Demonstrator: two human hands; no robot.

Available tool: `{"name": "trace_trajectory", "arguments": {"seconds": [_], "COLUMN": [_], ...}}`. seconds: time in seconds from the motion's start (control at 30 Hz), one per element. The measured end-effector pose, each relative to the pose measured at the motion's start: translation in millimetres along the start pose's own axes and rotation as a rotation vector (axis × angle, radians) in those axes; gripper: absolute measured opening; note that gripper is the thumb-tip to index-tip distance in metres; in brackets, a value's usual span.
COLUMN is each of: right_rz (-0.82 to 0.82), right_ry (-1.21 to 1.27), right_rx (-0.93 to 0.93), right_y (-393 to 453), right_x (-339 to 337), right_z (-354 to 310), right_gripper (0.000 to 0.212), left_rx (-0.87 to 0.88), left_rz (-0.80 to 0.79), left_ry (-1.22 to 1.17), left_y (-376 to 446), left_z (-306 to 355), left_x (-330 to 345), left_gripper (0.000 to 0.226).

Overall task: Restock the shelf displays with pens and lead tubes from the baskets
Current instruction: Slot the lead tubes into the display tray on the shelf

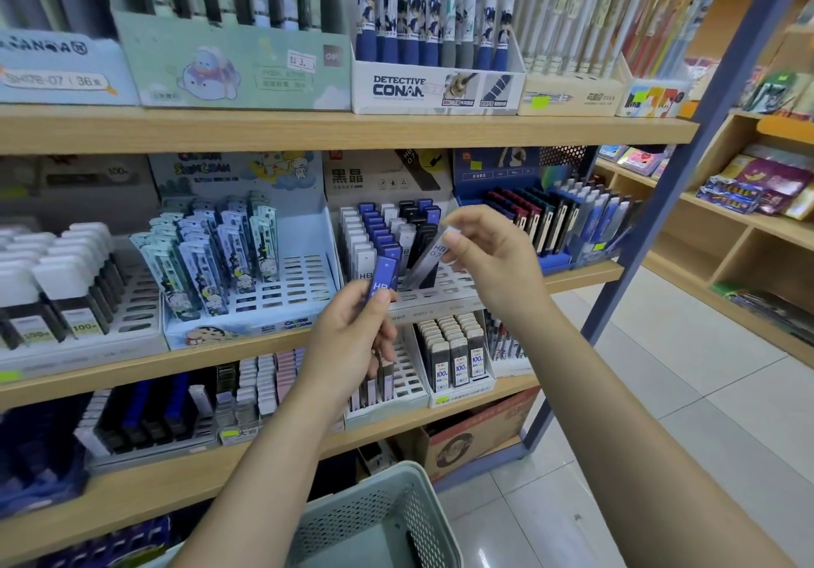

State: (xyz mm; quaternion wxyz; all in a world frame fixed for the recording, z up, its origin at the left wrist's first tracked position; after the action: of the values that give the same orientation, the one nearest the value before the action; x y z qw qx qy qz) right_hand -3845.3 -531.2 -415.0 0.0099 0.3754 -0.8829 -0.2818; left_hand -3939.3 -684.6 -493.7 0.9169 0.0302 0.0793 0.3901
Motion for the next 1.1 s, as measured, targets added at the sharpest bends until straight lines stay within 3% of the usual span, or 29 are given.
{"name": "trace_trajectory", "arguments": {"seconds": [0.43,0.6,0.93,1.1], "right_rz": [0.024,-0.037,0.071,0.112], "right_ry": [-0.309,-0.293,-0.227,-0.321], "right_rx": [-0.055,0.017,-0.024,-0.08], "right_y": [17,23,29,22], "right_x": [20,20,26,25], "right_z": [3,4,7,12], "right_gripper": [0.01,0.013,0.012,0.01], "left_rx": [-0.02,-0.021,-0.026,-0.025], "left_rz": [0.02,0.016,0.02,0.021], "left_ry": [-0.054,-0.066,-0.067,-0.082], "left_y": [4,4,3,2], "left_z": [-2,-2,-1,0], "left_x": [-1,-1,-2,-4], "left_gripper": [0.018,0.018,0.018,0.018]}}
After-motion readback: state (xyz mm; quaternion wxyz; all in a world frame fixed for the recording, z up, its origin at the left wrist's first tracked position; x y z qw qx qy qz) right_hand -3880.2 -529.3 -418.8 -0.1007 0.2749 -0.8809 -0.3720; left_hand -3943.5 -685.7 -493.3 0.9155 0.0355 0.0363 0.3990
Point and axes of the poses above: each hand's wrist, its own y-axis towards the middle knuckle, its own x-axis out of the palm, z = x × y, the point moved 7 cm from there along y, towards the middle knuckle, and after that the axes turned 8 degrees about y, right-handed, at the moved point
